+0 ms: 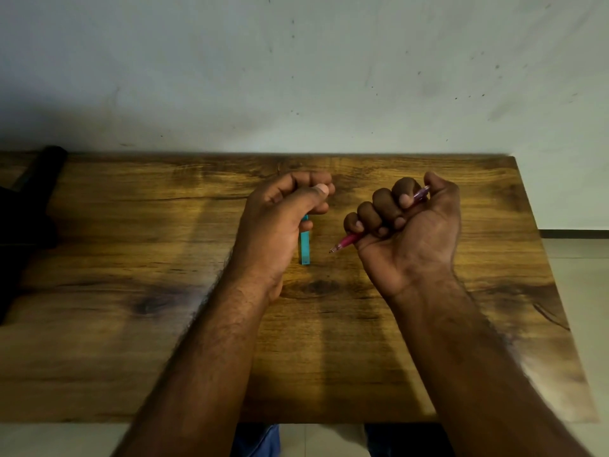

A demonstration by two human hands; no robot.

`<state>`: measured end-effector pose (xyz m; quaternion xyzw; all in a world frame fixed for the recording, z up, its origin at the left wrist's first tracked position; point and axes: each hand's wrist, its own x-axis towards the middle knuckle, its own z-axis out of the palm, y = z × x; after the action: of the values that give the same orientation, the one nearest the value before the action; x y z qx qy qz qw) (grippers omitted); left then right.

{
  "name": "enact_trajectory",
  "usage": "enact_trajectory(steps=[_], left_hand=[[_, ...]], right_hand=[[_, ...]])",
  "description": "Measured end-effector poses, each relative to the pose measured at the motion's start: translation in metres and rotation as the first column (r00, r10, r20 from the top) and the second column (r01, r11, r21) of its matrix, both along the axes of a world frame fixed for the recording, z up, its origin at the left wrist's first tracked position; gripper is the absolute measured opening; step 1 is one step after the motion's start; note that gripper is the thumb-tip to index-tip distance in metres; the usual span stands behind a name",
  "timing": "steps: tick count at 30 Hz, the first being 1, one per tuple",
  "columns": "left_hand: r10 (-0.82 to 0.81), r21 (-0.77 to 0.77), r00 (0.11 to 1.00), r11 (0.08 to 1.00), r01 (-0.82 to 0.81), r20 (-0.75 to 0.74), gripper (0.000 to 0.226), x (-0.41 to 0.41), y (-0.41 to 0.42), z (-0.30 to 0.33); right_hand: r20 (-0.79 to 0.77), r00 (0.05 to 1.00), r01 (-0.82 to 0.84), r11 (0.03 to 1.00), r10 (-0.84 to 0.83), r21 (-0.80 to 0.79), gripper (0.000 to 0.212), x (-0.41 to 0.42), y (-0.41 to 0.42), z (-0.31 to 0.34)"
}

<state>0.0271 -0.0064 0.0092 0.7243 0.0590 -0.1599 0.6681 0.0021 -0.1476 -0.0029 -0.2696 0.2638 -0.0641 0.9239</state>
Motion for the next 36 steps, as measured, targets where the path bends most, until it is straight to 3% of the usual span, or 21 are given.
enact_trajectory(steps=[36], left_hand=[[0.014, -0.008, 1.000, 1.000, -0.014, -0.002, 0.018, 0.0009, -0.0005, -0.0033]], right_hand=[[0.024, 1.000, -0.005, 1.000, 0.005, 0.006, 0.053, 0.0007, -0.0006, 0.0017]])
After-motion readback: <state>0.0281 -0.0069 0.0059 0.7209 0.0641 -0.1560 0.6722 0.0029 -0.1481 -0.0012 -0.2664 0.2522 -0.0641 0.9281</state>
